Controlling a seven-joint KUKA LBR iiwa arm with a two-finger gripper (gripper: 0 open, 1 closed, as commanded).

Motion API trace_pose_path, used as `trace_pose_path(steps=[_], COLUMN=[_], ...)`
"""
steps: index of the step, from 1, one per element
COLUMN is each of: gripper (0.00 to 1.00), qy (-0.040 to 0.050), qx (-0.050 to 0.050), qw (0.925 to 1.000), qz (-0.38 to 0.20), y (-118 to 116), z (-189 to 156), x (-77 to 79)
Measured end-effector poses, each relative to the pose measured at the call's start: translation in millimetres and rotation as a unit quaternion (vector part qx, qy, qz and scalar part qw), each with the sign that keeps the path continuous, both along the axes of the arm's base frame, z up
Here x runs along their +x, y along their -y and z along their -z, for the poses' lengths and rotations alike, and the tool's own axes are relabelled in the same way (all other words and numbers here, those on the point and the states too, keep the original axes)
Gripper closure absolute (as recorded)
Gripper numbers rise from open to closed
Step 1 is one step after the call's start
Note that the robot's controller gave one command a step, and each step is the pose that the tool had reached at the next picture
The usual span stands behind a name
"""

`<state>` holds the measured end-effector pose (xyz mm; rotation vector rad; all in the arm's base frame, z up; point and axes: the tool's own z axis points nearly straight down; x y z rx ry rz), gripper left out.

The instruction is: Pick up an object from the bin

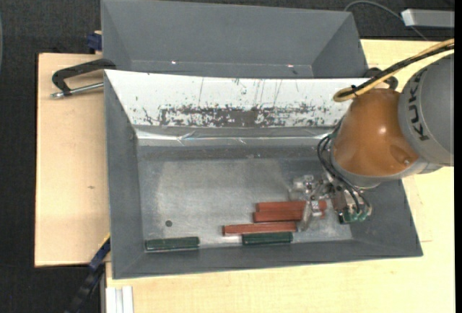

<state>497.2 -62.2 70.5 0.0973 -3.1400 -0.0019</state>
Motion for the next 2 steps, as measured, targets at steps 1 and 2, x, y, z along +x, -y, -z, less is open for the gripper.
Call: trace_pose_path(steps=[1, 2], gripper=[1.0, 1.0], qy=[0.0, 0.0021], qx=[0.0, 0.0], qw=[1.0, 0.9981], qz=[0.0, -0.062], y=[0, -33], z=[0, -115], x=[0.0, 3.9])
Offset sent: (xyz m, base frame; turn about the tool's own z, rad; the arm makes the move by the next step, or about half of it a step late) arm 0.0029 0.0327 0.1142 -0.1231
